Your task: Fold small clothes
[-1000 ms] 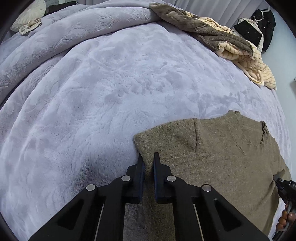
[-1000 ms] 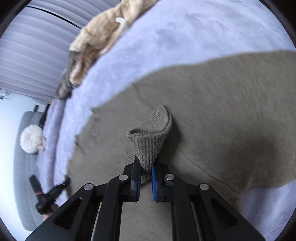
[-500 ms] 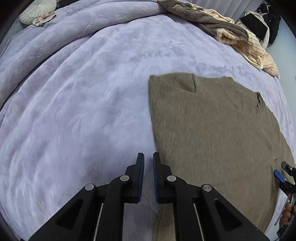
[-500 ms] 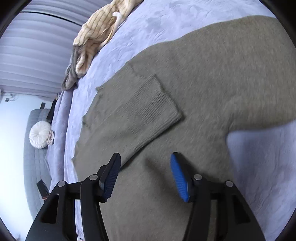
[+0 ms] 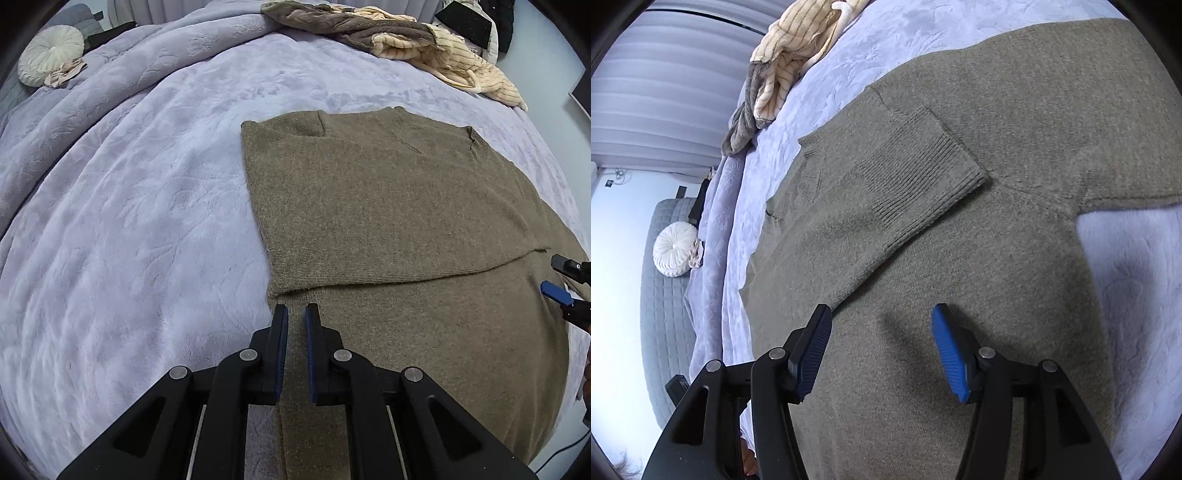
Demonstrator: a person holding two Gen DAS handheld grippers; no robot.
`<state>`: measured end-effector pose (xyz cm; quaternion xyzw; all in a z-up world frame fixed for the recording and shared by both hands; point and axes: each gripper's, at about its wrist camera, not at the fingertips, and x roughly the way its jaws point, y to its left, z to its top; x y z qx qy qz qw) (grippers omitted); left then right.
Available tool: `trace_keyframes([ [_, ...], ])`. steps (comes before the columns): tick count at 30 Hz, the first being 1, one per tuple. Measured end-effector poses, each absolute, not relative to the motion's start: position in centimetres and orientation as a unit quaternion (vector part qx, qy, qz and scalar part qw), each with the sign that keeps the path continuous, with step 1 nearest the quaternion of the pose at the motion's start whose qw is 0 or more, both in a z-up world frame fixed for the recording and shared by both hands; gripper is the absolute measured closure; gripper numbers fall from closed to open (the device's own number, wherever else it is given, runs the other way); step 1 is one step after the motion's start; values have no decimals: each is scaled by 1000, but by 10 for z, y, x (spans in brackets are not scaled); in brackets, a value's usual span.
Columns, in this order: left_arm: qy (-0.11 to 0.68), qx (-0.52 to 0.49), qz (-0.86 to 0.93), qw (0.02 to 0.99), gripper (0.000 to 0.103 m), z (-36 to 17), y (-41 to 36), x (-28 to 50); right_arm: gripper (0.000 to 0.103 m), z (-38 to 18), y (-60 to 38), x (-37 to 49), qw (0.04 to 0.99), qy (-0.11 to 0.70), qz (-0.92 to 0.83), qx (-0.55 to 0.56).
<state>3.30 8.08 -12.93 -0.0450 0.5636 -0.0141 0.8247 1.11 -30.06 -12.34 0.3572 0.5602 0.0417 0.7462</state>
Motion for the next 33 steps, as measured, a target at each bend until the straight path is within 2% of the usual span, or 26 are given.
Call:
trace_keyframes([
  [10,564,-51,-4,824,91,-135,77,37,37,-125,-301,9,747,558,41,360],
  [11,565,-52,-2,823,78,-134,77,36,37,-124,-302,8,747,557,40,361],
  [12,567,-52,3,822,16,-134,77,35,34,-124,-302,8,747,556,40,361],
  [13,558,-49,17,828,3,-131,78,33,31,-124,-302,7,748,556,39,361],
  [14,550,-42,22,834,1,-130,77,33,24,-123,-302,7,749,555,40,361],
  [27,580,-5,48,813,1,-156,72,50,24,-123,-310,16,754,549,36,359],
  [33,558,18,78,826,1,-157,75,58,24,-128,-315,39,760,538,36,362],
])
